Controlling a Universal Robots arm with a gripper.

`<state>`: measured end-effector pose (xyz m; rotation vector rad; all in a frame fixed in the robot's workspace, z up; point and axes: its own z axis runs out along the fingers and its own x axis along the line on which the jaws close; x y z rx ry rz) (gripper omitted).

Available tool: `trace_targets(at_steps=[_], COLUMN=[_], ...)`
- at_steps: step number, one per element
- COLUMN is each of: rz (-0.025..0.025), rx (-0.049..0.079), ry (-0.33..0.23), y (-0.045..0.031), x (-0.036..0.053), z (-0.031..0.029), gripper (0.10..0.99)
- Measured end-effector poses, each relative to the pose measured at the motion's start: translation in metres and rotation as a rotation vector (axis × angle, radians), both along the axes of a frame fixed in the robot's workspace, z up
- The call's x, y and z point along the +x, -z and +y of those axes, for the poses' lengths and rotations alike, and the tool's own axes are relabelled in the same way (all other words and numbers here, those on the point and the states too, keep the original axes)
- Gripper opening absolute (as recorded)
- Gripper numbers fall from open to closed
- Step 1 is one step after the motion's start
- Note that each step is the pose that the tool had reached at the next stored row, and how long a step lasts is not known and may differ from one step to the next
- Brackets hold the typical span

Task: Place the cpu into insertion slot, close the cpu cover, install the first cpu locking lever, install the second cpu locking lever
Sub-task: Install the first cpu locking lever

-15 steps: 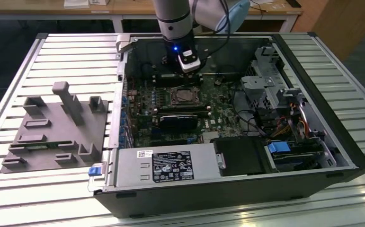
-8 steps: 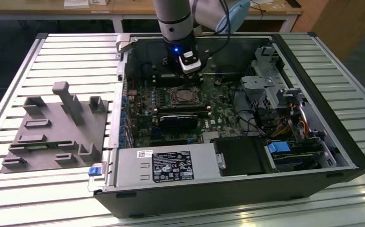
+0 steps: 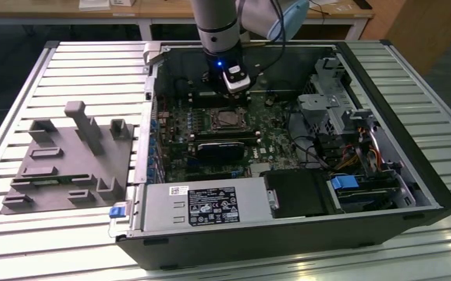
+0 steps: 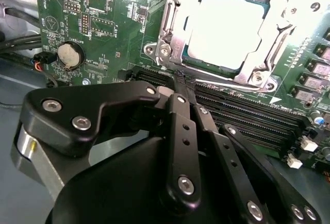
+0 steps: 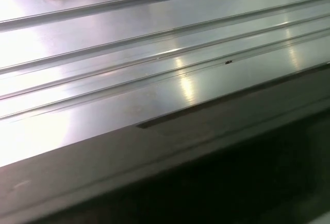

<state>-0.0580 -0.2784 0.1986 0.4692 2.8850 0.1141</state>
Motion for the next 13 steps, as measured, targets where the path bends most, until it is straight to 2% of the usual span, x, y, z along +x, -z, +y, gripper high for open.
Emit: trace_targets(at_steps=[13], rz=[0.0], rx=[0.001], ry=[-0.007], y=[0.0051], x=[0.0007], z=[-0.0031], gripper=[0.106])
